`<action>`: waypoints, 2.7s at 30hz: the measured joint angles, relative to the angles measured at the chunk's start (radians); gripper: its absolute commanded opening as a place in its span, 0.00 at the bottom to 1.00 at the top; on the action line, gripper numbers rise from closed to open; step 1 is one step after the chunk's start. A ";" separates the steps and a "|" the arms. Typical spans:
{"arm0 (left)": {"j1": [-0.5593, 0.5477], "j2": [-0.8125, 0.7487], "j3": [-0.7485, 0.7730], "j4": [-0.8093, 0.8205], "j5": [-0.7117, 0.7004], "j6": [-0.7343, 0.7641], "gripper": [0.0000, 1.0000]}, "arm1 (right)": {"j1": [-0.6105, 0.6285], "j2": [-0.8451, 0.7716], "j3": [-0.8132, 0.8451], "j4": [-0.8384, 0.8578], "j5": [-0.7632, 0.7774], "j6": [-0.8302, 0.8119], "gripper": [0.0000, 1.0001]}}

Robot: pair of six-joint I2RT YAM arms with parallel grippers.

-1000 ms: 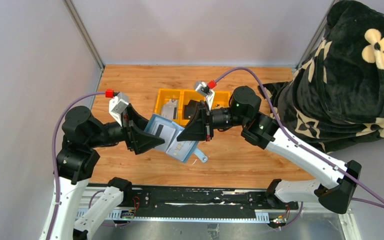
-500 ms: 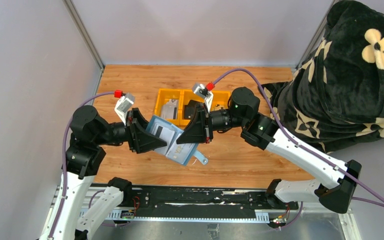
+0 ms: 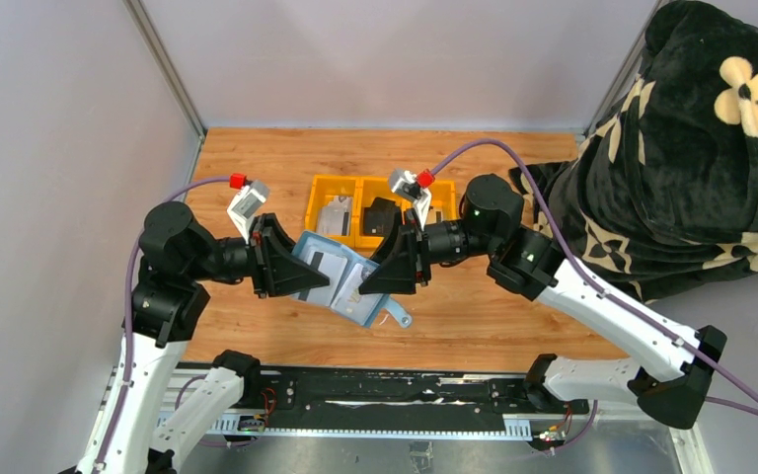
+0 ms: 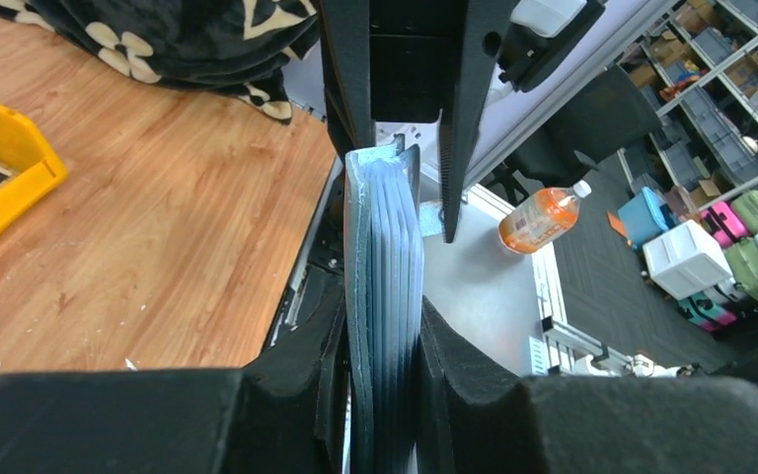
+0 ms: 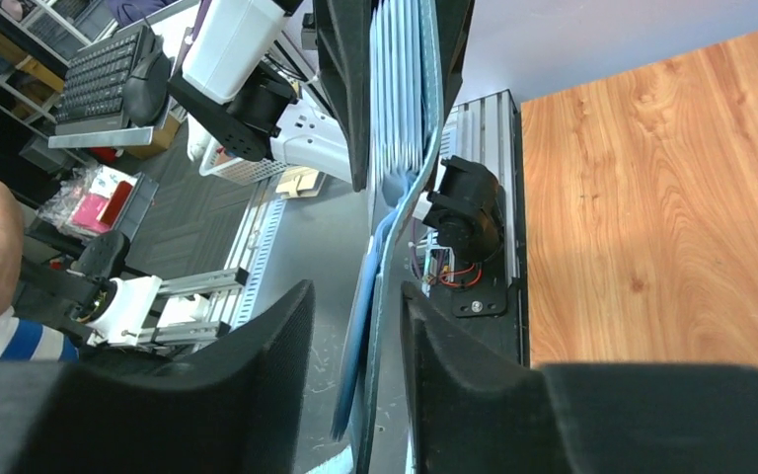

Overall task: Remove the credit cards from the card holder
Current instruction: Remove the credit card from the card holder.

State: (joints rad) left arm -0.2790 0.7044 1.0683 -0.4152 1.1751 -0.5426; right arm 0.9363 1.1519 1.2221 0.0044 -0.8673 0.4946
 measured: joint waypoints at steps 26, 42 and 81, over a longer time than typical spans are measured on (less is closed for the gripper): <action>0.000 0.013 0.018 -0.183 -0.397 0.166 0.26 | -0.026 -0.003 -0.063 0.152 0.307 0.203 0.62; 0.000 0.008 0.018 -0.108 -0.339 0.049 0.02 | 0.019 0.036 -0.179 0.372 0.266 0.332 0.59; 0.007 0.011 -0.013 0.222 -0.131 -0.289 0.40 | 0.019 0.067 -0.254 0.610 0.177 0.461 0.00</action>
State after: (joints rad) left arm -0.2718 0.7155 1.0550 -0.1936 1.0443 -0.8314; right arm 0.9558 1.2190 0.9684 0.6144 -0.6903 0.9558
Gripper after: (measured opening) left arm 0.402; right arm 0.008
